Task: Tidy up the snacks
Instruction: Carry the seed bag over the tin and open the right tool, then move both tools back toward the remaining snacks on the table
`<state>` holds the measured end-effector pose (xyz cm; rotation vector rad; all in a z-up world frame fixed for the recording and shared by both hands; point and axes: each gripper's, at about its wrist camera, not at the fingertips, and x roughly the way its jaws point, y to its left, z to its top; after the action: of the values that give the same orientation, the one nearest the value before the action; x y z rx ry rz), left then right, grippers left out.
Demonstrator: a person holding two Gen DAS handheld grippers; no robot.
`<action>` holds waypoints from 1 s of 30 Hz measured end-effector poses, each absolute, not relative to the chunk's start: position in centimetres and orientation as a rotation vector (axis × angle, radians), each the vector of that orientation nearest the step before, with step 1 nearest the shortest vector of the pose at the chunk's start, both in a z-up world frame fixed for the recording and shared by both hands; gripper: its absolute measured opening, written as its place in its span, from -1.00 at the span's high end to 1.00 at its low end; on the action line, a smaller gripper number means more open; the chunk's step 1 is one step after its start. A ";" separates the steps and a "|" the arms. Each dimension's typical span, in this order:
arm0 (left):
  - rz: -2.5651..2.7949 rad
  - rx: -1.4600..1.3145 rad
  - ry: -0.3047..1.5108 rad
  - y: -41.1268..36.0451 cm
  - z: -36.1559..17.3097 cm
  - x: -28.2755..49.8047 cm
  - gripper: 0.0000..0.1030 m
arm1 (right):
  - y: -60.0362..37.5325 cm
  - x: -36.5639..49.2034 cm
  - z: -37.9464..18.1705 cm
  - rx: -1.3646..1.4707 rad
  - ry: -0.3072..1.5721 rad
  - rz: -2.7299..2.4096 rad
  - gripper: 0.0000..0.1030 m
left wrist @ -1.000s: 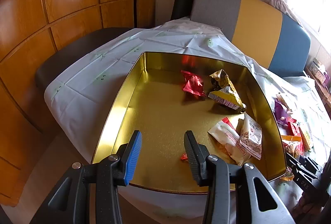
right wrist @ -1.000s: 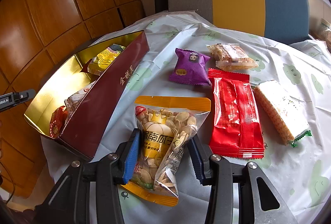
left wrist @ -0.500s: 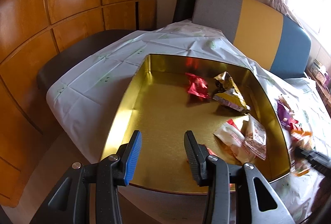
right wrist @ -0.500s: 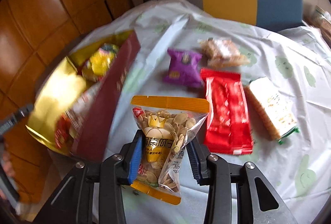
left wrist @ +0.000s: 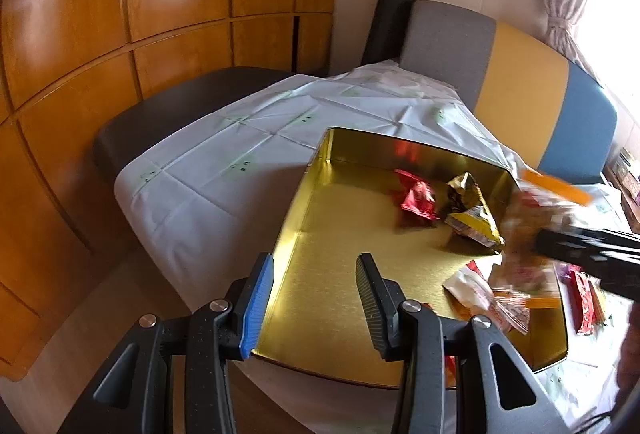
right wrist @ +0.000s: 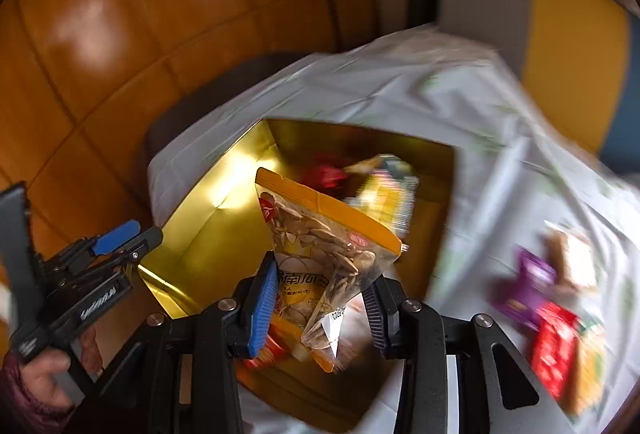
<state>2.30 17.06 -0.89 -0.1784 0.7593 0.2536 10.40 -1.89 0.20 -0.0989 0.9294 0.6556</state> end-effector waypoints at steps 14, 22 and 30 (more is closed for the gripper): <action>0.263 -0.198 0.789 18.2 -1.9 2.3 0.17 | 4.6 15.4 -6.3 -0.197 1.071 0.610 0.20; 0.258 -0.193 0.789 17.9 -1.8 2.3 0.17 | 2.7 13.3 -4.0 -0.164 0.979 0.615 -0.11; 0.225 -0.156 0.783 16.4 -1.2 2.1 0.16 | -1.6 9.8 0.3 -0.147 0.784 0.562 -0.43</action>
<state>2.14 16.42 -1.21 -0.1565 0.7830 0.2246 9.82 -1.62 0.26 -0.1470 0.7843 0.5625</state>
